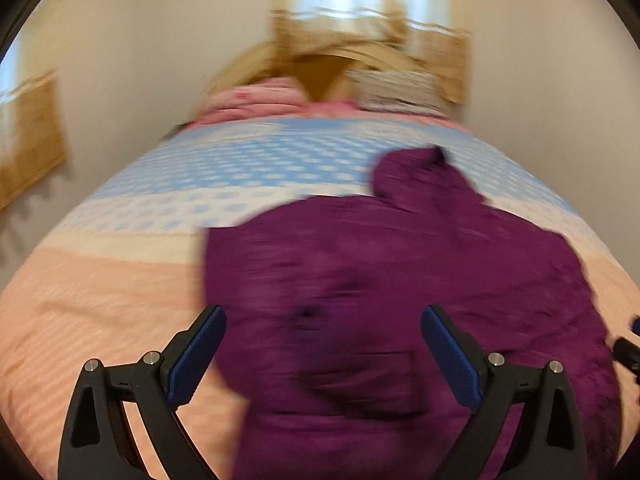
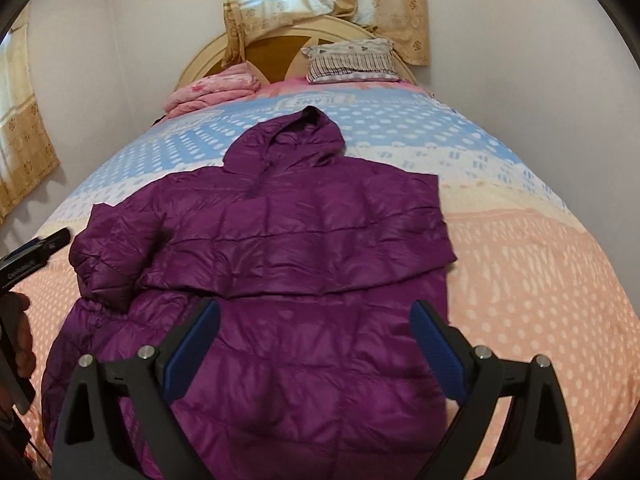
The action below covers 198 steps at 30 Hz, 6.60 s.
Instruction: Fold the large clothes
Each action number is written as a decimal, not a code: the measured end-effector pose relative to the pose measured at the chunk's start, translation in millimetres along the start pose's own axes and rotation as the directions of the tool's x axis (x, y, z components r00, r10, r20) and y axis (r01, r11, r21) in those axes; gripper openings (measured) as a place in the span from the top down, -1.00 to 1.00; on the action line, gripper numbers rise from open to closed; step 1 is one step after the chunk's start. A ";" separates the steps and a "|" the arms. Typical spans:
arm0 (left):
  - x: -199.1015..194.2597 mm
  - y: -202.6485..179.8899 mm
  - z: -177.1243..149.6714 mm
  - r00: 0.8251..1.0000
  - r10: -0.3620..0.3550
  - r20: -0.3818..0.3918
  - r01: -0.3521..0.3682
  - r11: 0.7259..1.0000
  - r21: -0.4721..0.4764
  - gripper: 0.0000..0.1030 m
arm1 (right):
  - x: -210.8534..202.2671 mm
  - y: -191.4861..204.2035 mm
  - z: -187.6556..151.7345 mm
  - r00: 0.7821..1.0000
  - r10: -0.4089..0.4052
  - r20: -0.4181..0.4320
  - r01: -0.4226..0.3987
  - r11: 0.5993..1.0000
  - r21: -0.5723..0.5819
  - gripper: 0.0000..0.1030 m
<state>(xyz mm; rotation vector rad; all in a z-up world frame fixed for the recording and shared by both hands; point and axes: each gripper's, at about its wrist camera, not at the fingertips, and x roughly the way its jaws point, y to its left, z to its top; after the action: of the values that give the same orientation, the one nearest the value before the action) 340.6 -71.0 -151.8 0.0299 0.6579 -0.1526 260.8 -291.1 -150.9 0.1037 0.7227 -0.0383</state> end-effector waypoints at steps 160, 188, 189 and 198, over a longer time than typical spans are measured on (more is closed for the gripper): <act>176.1 63.8 45.0 0.923 0.288 -0.255 -0.323 0.941 -0.104 -0.98 | 150.6 -75.5 55.4 0.955 -0.238 -0.176 0.272 0.939 0.212 -0.38; 360.4 -25.5 232.9 0.984 0.050 -0.171 -0.045 0.998 0.038 -0.92 | 316.2 -63.7 249.8 0.994 -0.008 -0.113 0.015 0.998 0.065 -0.62; 368.3 -27.3 229.1 0.981 0.040 -0.190 -0.033 0.999 0.041 -0.85 | 322.9 -61.9 250.0 0.992 -0.001 -0.123 0.009 0.998 0.058 -0.57; 366.3 -53.0 214.6 0.979 -0.055 -0.198 0.086 0.985 0.151 1.00 | 340.3 -50.5 239.7 0.982 0.004 -0.189 -0.008 1.000 -0.022 0.83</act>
<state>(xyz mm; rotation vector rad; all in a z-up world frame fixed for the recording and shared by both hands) 748.8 -188.0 -204.8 0.1771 0.8399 -0.2734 670.1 -366.9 -201.6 0.0889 0.9122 -0.0145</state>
